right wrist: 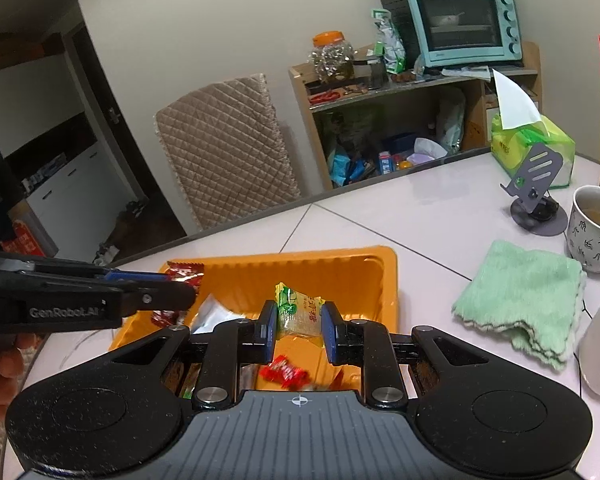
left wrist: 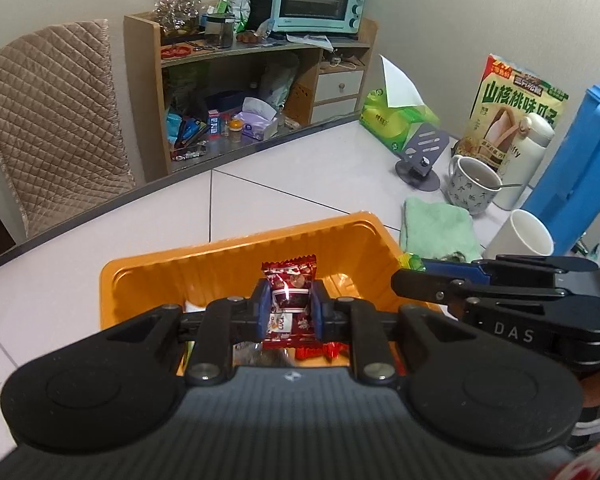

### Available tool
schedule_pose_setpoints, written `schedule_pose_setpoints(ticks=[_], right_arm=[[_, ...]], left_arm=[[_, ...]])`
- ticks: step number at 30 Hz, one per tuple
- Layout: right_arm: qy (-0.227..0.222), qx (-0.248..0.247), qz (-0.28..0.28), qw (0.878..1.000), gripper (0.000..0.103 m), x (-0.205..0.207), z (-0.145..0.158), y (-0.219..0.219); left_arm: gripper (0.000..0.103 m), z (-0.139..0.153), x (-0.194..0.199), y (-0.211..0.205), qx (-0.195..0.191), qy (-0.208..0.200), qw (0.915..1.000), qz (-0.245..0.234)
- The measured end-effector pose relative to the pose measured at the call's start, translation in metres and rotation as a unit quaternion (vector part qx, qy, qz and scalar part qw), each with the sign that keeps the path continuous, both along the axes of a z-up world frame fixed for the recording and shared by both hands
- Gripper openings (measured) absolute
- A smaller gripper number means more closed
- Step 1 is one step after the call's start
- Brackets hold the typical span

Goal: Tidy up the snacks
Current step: 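Carry the dark red packet with the left tool and yellow-green candy with the right tool to the tray, then open the left tool to drop the dark red packet while the right tool releases the yellow-green candy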

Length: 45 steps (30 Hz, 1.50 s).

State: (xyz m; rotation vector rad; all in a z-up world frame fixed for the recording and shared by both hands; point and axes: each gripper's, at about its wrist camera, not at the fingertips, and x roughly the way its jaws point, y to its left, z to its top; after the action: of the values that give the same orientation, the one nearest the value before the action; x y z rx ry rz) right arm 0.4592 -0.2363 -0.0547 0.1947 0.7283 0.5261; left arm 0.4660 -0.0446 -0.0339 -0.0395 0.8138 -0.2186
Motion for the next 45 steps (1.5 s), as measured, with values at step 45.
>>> schedule_pose_setpoints(ticks=[45], right_arm=[[0.006,0.022,-0.032,0.999,0.061,0.015,0.009,0.000]], left_arm=[[0.049,0.007,-0.026,0.060,-0.026,0.015,0.9978,0.060]])
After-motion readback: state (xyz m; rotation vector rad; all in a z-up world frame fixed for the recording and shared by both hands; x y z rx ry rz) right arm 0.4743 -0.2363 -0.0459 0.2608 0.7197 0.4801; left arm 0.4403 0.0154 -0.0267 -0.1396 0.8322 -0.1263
